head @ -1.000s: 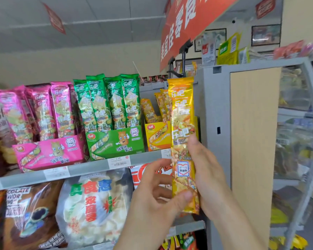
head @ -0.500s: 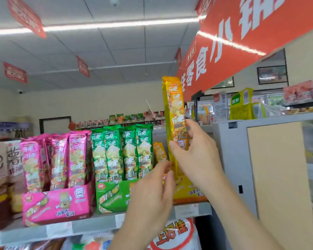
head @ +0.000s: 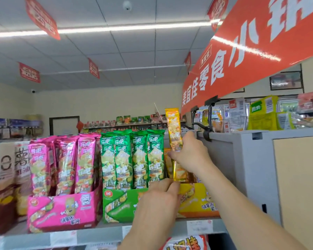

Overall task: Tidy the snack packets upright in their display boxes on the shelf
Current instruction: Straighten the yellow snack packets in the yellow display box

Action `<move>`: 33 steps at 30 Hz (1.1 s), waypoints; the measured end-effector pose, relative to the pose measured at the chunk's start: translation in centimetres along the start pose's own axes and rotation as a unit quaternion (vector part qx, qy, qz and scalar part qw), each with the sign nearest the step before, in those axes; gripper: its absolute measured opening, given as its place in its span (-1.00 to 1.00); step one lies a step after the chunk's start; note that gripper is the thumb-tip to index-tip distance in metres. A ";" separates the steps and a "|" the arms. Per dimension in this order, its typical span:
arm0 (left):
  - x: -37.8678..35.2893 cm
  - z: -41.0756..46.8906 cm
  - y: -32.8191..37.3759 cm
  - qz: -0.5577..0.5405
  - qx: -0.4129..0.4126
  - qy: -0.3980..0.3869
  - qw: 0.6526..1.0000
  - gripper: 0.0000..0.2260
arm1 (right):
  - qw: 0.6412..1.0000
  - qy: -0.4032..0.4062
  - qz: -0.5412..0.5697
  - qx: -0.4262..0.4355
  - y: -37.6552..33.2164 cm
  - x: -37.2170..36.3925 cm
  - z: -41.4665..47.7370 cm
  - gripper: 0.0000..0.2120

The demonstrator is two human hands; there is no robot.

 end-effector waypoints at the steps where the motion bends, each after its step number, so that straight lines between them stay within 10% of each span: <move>1: 0.0 0.2 0.1 0.017 0.001 -0.002 1.000 -0.74 | 1.000 -0.012 -0.006 0.000 0.1 -0.6 0.0 -0.45; 5: -0.2 0.5 0.0 -0.002 0.002 0.005 1.000 -0.78 | 0.983 -0.183 -0.002 -0.027 0.9 -4.4 -1.1 -0.19; 9: 0.0 0.7 0.1 -0.012 0.000 0.023 1.000 -0.77 | 0.961 -0.274 0.031 -0.030 1.2 -5.3 -1.0 -0.35; 12: 0.0 0.8 -0.1 -0.031 -0.002 0.028 0.999 -0.76 | 0.968 -0.248 0.033 -0.033 1.5 -5.2 -0.9 -0.60; 17: -0.8 1.0 -0.8 -0.039 0.013 0.006 0.999 -0.77 | 0.991 -0.129 0.029 -0.009 1.1 -5.0 -1.1 -0.32; 23: -1.3 1.5 -0.6 0.011 0.039 -0.031 0.999 -0.82 | 0.984 -0.117 -0.124 0.049 0.6 -3.4 -1.1 -0.85; 27: -0.7 1.9 1.0 0.054 -0.020 -0.007 0.998 -0.81 | 0.985 0.024 -0.168 0.021 1.0 0.2 -1.4 -0.78; 33: -2.4 3.2 2.4 0.101 -0.066 -0.023 0.992 -0.64 | 0.972 -0.093 -0.185 -0.108 5.1 -1.1 -2.5 -0.63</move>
Point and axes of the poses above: each hand's wrist, its own z-axis towards the middle knuckle, its own x-axis out of the back of the hand, y = z × x, the point moved 7 cm from there along z, towards the middle knuckle, and after that the axes turned 11 degrees about x, right-handed, at the moved point
